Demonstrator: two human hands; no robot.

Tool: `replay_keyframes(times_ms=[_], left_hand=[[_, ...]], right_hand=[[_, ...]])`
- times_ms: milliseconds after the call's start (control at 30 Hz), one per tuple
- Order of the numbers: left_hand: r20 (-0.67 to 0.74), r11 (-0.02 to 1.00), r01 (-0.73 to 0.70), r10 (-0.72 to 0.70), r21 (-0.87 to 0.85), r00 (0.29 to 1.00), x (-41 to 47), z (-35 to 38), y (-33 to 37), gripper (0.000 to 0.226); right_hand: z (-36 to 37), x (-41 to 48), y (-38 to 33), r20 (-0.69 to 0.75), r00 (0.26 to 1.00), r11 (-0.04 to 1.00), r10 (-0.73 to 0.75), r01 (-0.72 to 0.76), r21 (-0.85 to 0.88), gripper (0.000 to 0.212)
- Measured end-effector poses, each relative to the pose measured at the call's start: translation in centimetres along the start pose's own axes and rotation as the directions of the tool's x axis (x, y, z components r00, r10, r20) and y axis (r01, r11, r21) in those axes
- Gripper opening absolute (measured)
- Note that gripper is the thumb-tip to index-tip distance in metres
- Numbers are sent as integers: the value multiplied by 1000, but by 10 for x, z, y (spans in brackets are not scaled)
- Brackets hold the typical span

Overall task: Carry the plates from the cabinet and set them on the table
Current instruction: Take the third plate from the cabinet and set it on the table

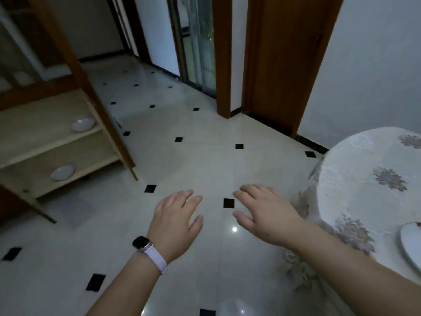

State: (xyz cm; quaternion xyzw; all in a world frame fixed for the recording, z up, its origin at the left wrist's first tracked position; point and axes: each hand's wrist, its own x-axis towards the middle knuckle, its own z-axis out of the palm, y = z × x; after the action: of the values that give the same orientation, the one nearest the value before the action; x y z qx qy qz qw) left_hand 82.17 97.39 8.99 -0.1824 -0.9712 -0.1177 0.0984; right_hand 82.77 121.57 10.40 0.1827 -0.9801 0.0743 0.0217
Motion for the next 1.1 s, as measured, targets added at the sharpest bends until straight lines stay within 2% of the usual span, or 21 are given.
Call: replay_keyframes(times_ms=[267,433,633,900,1100], left_hand=[[-105,977,212,-207,35,973,-87,-46,-109,46],[-145,942,333,-322,52,935,-128,-60,-147,46],[-161,874,477,-460,90,873,-145,-70,-185,44],[-129,811,555,-539,185,832,-87,-70,-254,45],[-98,813,546,-538,203,838,11,-60,-309,45]], right_hand=[[17,73,-132,45,966,966,-256,257,-18,58],[28,111,-189,86,905,906,-417,421,-37,54],[44,158,-236,112,829,834,-548,552,-11,54],[66,262,-248,132,773,781,-620,624,20,54],[70,369,-221,154,792,804,-592,594,37,58]])
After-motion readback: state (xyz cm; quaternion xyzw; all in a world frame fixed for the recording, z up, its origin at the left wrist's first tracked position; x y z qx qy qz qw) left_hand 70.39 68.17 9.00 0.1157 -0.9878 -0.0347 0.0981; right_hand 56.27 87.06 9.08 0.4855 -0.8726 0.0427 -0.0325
